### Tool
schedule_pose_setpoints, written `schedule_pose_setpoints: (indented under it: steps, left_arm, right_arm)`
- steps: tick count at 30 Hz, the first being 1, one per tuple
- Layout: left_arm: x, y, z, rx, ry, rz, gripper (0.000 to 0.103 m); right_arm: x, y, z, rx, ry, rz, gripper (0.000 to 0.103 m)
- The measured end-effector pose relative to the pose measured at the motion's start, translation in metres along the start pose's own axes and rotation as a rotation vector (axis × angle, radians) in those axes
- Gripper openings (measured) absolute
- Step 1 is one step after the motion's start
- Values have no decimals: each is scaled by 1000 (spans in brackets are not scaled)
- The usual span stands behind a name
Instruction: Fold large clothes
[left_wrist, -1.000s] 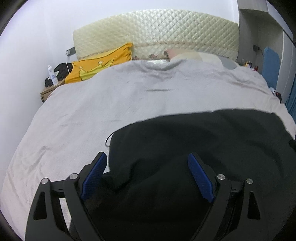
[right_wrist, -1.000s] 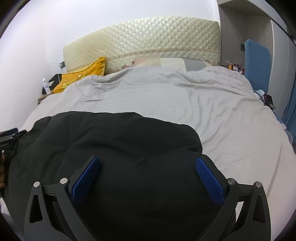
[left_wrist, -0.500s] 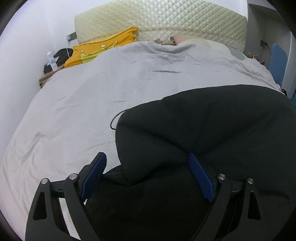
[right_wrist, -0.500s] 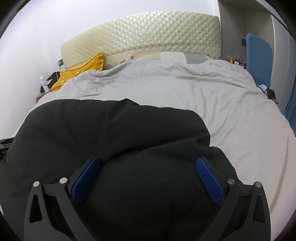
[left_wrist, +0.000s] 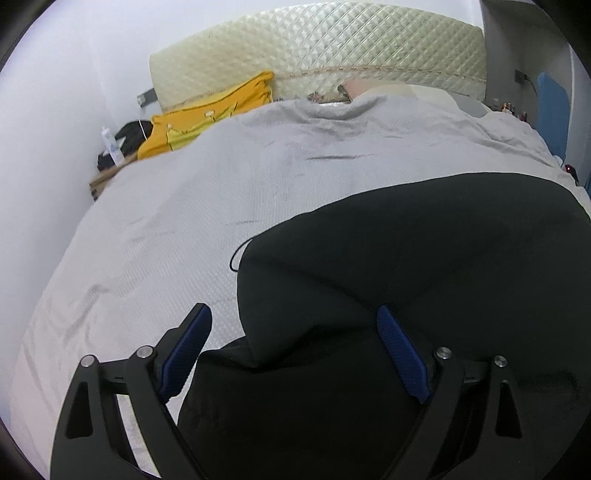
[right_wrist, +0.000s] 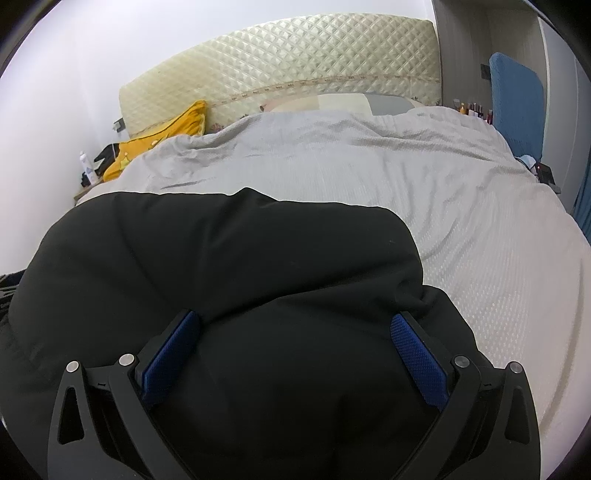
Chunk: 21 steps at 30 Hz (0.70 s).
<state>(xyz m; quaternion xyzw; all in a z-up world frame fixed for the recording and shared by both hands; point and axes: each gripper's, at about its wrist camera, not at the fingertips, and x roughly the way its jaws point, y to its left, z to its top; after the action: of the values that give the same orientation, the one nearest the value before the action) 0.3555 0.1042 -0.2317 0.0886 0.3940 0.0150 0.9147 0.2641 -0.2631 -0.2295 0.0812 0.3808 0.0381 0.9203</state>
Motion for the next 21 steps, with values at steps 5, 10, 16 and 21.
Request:
schedule_pose_setpoints:
  steps: [5, 10, 16, 21]
  left_arm:
    - [-18, -3, 6, -50, -17, -74, 91]
    - [-57, -38, 8, -75, -95, -256, 91]
    - [-31, -84, -3, 12, -34, -187, 92]
    - [-22, -89, 1, 15, 0, -176, 94]
  right_arm:
    - [-6, 4, 3, 0, 7, -30, 103]
    - [-28, 28, 10, 2, -44, 9, 103]
    - [-24, 63, 3, -84, -63, 21, 103]
    - [-14, 62, 2, -82, -54, -7, 103]
